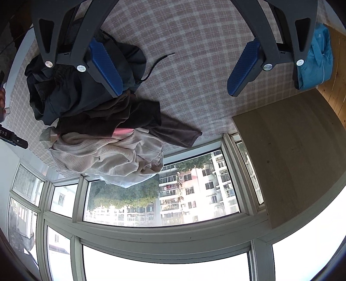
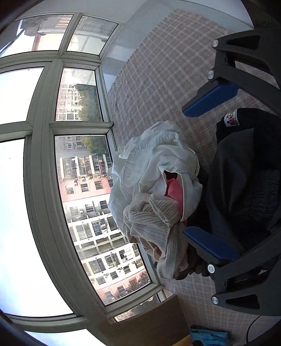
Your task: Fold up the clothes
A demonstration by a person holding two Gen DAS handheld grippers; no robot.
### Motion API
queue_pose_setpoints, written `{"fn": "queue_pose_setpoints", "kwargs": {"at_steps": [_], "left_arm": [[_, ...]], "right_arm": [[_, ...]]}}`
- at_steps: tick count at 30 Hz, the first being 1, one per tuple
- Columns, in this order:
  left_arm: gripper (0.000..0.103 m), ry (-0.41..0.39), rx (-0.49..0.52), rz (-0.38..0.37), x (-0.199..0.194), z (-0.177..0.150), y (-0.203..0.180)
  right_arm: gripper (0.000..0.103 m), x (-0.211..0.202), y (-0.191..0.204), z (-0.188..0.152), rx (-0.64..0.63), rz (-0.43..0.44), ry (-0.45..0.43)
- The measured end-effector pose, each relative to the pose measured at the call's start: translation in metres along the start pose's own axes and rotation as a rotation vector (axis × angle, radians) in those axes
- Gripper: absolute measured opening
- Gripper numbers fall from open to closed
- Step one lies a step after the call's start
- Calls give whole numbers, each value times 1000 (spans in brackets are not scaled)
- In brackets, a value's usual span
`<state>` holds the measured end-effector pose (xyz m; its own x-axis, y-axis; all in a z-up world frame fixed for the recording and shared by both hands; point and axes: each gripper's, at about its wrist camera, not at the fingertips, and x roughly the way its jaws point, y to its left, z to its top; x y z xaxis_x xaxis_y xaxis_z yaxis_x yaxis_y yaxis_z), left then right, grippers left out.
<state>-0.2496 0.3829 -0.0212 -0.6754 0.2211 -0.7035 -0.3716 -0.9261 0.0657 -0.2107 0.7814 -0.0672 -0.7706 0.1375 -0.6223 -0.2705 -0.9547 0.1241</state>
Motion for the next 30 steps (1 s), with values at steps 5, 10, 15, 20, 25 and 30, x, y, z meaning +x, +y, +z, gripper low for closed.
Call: {"fn": "queue_pose_setpoints", "kwargs": {"at_steps": [5, 10, 15, 20, 25, 30], "left_arm": [[98, 51, -10, -14, 19, -7, 0], [98, 52, 4, 14, 18, -13, -3], [98, 53, 18, 30, 15, -18, -3], [98, 53, 9, 34, 14, -18, 1], [98, 62, 5, 45, 17, -17, 5], [98, 77, 6, 64, 22, -16, 7]], "right_arm": [[102, 14, 16, 2, -94, 4, 11], [96, 38, 19, 14, -181, -75, 30], [92, 81, -20, 34, -73, -97, 136], [92, 127, -29, 39, -135, -187, 213], [92, 175, -41, 33, -79, -121, 358], [22, 187, -46, 31, 2, -31, 396]]}}
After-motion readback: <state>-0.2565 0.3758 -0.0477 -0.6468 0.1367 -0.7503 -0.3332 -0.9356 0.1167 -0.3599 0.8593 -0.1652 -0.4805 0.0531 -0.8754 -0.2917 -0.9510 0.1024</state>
